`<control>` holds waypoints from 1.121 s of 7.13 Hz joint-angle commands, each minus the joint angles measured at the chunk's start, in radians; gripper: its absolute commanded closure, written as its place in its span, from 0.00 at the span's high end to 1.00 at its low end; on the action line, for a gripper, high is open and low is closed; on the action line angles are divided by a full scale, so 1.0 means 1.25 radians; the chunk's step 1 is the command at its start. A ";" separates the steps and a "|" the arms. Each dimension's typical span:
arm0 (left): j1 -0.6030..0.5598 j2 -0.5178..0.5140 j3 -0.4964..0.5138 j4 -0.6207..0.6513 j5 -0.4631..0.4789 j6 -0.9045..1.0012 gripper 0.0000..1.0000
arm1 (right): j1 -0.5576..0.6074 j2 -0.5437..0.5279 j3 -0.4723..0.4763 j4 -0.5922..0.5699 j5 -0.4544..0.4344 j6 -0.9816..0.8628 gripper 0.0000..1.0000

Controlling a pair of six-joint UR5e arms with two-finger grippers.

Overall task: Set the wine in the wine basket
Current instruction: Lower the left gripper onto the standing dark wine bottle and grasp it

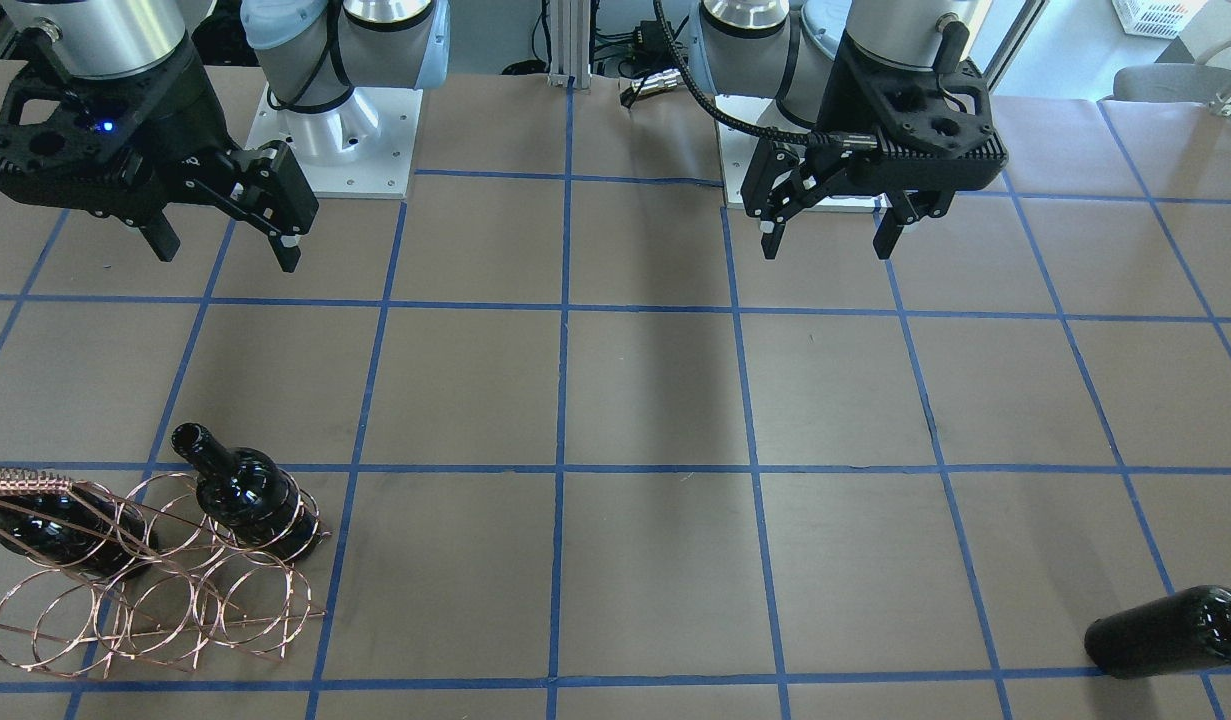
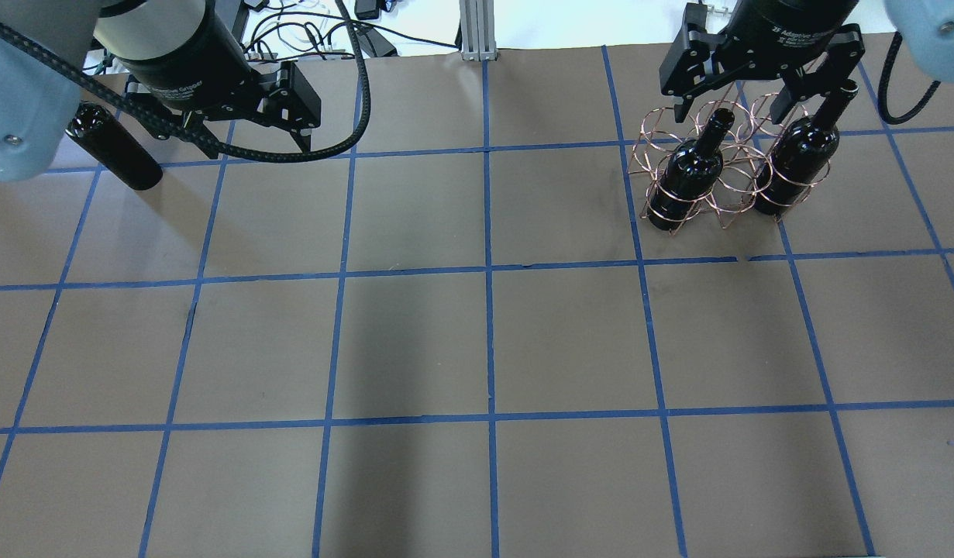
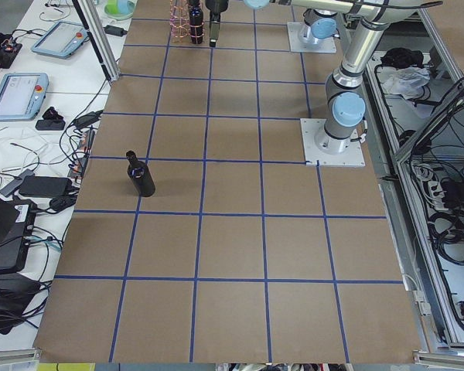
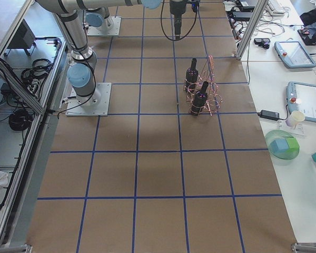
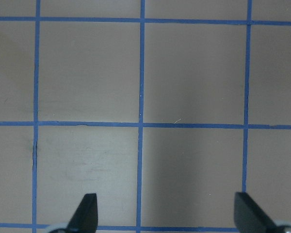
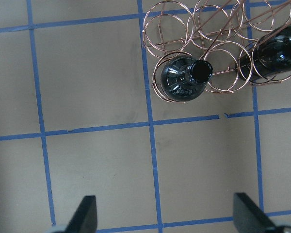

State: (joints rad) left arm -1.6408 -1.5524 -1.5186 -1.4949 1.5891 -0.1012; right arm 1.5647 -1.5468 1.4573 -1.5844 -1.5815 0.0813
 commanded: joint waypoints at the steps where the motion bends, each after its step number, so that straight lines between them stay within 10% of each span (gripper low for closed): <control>1: -0.004 0.005 -0.024 0.001 -0.005 0.000 1.00 | 0.000 -0.001 0.001 0.001 0.004 0.001 1.00; 5: 0.031 0.015 -0.027 0.029 0.001 0.072 1.00 | 0.000 0.000 0.001 0.000 0.002 0.001 1.00; 8: 0.254 0.017 -0.058 0.111 0.002 0.096 1.00 | 0.000 0.000 0.000 0.000 -0.001 0.000 1.00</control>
State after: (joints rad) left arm -1.4186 -1.5338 -1.5673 -1.3866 1.5863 0.0025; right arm 1.5646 -1.5463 1.4575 -1.5835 -1.5815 0.0815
